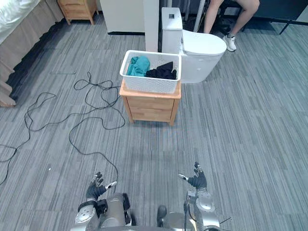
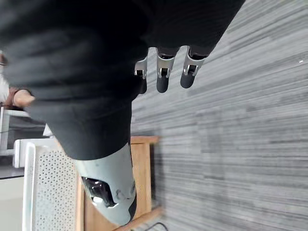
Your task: Pick up the laundry basket with both hands and put the clothes into the washing machine.
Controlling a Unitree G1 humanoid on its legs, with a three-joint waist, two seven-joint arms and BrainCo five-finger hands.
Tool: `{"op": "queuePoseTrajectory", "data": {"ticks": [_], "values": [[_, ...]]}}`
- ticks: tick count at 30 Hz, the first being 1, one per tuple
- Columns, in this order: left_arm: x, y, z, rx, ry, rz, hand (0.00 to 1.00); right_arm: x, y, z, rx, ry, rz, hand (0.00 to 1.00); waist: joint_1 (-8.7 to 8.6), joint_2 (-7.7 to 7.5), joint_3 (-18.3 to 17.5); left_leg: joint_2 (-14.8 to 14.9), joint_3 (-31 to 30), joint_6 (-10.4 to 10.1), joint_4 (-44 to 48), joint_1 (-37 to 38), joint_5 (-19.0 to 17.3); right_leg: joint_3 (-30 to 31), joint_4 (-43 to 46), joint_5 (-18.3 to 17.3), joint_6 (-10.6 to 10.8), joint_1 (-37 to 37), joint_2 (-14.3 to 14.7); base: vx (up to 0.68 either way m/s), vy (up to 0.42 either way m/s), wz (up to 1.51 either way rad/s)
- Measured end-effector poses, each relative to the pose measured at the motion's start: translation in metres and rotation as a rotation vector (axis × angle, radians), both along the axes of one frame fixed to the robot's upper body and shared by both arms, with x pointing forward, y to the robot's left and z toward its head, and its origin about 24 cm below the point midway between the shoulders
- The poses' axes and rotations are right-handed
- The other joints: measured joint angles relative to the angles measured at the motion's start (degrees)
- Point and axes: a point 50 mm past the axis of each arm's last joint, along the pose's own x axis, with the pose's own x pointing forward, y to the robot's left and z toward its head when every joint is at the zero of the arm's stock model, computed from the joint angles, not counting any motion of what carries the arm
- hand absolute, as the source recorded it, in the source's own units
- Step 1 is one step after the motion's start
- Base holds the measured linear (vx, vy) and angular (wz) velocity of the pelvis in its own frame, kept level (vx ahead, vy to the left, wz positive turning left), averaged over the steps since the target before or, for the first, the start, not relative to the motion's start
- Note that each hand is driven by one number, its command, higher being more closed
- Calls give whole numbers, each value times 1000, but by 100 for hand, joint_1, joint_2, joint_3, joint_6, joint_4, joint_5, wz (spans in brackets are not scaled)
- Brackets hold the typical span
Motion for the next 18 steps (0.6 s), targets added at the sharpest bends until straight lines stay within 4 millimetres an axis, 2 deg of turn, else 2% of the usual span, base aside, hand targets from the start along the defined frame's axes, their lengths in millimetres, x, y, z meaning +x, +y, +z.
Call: {"op": "queuePoseTrajectory", "data": {"ticks": [1,2,4,5,6,7,8,9,10,11,14,15,16,17,18], "values": [[-5,2,-3,6,22,2,0,-4,-2,-5,-4,28,-1,0,53,28,-38,-33,-138,162,-110,4,563,172,37,-304,147,177,-36,514,276,-54],[-11,4,-8,7,56,5,0,-7,2,-9,10,51,-1,0,74,-128,-146,-210,-146,401,150,-2,828,320,360,-530,185,166,-280,624,316,-52],[-11,7,-7,17,56,9,0,-10,3,-11,9,60,1,0,37,-211,-210,-308,-37,684,384,6,631,379,1073,-627,288,-93,-482,559,249,-31],[-11,8,-8,18,59,7,0,-12,4,-14,8,79,5,0,52,-279,-196,-422,149,812,586,229,260,529,2554,-603,509,-630,-699,453,202,-39],[-12,10,-8,23,65,7,0,-11,6,-14,10,80,9,0,47,-325,-175,-489,233,890,640,393,117,578,3352,-441,777,-913,-810,653,289,-36],[-14,10,-11,27,86,-1,0,-13,10,-16,16,89,19,0,-62,-393,-161,-632,337,998,700,756,-180,633,4836,52,1125,-1450,-1067,316,134,-7],[-15,11,-13,34,102,-9,0,-13,12,-16,18,94,25,0,-102,-393,-157,-673,341,1050,741,940,-298,604,5424,52,1074,-1653,-1158,631,236,0],[-16,12,-14,42,119,-26,0,-15,14,-18,14,108,43,0,-159,-358,-143,-704,350,1115,692,1389,-488,465,6078,-86,849,-1962,-1235,507,152,4],[-16,13,-14,44,117,-25,0,-15,17,-19,4,114,70,0,-235,-345,-148,-704,360,1123,454,1831,-545,219,6097,-207,708,-2230,-1263,598,166,2],[-15,13,-14,46,114,-26,0,-14,19,-18,5,111,82,0,-232,-322,-137,-698,361,1121,314,2024,-544,87,5932,-255,651,-2320,-1253,469,75,5],[-14,14,-13,47,109,-28,0,-11,23,-17,0,104,105,0,-261,-267,-127,-577,352,1095,-162,2628,-556,-368,4169,-377,684,-2826,-1025,444,-2,9],[-13,14,-13,48,108,-28,0,-10,22,-17,-1,102,104,0,-265,-285,-140,-522,333,973,-248,2747,-627,-400,3113,-241,741,-2877,-871,423,-67,24],[-15,18,-13,59,113,-28,0,-13,22,-18,1,110,102,0,-258,-379,-178,-546,330,778,-310,2870,-751,-345,2140,198,688,-2874,-757,424,-82,25],[-16,19,-13,60,119,-27,0,-15,22,-19,2,118,100,0,-253,-457,-208,-604,309,685,-305,2925,-814,-260,1795,593,565,-2869,-735,529,-153,34],[-20,17,-17,53,141,-22,0,-22,17,-22,-9,142,93,0,-275,-484,-255,-585,165,531,-245,3063,-920,-153,1894,1095,330,-2782,-709,524,-166,25]]}}
